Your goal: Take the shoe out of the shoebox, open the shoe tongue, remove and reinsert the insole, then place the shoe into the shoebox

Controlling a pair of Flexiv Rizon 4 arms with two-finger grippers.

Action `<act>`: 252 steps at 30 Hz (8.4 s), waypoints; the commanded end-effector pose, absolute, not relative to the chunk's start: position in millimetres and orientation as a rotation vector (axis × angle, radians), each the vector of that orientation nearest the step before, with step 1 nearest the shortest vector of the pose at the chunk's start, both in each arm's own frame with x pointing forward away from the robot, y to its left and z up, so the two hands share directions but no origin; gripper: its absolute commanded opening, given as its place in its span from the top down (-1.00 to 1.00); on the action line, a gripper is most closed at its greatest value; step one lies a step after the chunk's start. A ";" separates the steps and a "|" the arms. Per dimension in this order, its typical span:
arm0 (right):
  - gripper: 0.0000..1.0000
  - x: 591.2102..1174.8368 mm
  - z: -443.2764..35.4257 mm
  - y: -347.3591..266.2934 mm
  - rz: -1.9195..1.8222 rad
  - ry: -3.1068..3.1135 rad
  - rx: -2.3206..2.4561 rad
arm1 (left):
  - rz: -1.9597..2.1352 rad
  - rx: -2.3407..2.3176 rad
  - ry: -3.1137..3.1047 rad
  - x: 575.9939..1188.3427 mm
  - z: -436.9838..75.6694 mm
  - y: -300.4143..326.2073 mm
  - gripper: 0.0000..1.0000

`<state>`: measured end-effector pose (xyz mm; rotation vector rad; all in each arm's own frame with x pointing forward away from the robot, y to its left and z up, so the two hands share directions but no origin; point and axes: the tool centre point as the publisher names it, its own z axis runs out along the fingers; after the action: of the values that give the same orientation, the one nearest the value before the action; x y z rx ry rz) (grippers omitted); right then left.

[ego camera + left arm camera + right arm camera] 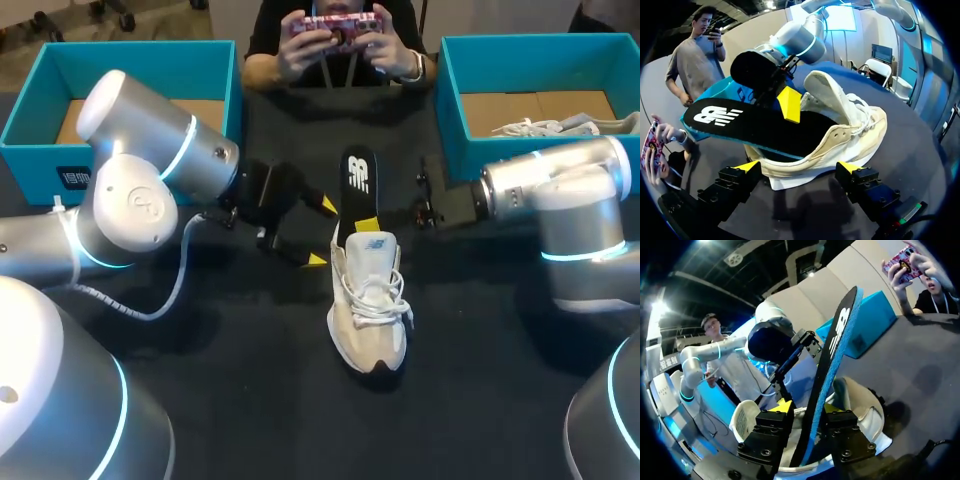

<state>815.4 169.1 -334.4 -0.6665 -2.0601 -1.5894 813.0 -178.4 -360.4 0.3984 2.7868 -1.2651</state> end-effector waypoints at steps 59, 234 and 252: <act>1.00 822.8 -337.6 168.3 -1.290 -2.047 -0.739 | -1.277 0.402 2.789 812.9 -362.8 -175.1 -1.00; 1.00 784.7 -250.4 141.4 -0.888 -2.243 -1.976 | -1.204 0.456 2.834 835.8 -303.6 -118.0 -1.00; 1.00 789.2 -274.3 153.3 -0.623 -2.192 -2.425 | -1.204 0.456 2.834 835.8 -303.6 -118.0 -1.00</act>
<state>788.0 141.4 -258.2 -1.9516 -2.1280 -0.9267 836.4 -118.4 -304.0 0.4571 2.8334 -1.2078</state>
